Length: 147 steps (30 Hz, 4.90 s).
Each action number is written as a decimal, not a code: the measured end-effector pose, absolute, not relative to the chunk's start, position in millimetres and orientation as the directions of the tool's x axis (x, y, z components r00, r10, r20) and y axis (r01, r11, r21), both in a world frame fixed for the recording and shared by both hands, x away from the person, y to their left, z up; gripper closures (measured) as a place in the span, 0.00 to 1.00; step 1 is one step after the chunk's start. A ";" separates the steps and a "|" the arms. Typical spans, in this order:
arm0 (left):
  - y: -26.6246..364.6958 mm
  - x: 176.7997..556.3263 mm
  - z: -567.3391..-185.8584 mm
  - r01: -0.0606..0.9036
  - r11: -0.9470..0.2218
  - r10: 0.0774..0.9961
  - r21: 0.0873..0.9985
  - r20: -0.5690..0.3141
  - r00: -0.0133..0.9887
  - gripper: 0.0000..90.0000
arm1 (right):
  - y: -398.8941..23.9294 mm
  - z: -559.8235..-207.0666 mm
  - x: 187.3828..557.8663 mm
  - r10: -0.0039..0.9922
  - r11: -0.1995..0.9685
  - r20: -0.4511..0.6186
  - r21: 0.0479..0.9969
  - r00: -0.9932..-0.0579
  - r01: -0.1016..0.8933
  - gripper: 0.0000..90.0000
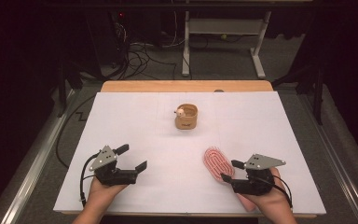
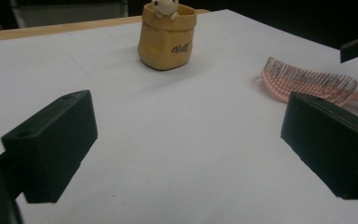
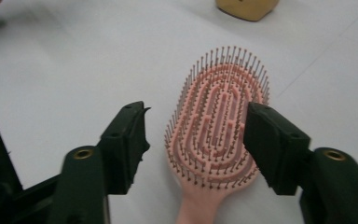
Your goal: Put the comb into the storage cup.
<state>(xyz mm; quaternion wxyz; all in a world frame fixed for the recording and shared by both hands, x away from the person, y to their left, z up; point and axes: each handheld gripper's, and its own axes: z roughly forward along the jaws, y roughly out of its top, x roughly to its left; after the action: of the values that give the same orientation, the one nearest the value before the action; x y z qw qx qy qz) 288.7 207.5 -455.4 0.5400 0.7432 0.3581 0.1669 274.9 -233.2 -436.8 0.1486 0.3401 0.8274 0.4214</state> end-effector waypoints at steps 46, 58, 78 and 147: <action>213.6 294.7 -451.9 0.333 -0.149 0.755 0.931 -0.110 0.646 0.00 | -239.0 -446.9 282.2 0.781 0.383 0.028 0.768 -0.624 0.514 0.00; 215.3 292.3 -456.5 0.343 -0.167 0.737 0.924 -0.114 0.666 0.00 | -231.4 -449.2 283.5 0.779 0.408 0.021 0.742 -0.627 0.532 0.00; 219.2 291.2 -462.0 0.336 -0.193 0.719 0.922 -0.100 0.688 0.00 | -212.1 -454.7 294.5 0.791 0.489 0.017 0.584 -0.612 0.648 0.00; 216.1 287.7 -467.6 0.314 -0.168 0.699 0.934 -0.112 0.706 0.00 | -164.2 -442.9 345.1 0.757 0.626 0.006 0.279 -0.653 0.728 0.03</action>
<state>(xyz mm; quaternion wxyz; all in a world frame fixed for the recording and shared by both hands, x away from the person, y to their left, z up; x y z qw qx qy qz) 287.7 216.1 -467.6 0.5478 0.7436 0.3407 0.1756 345.1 -164.2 -442.9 0.0560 0.4125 0.9000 0.1292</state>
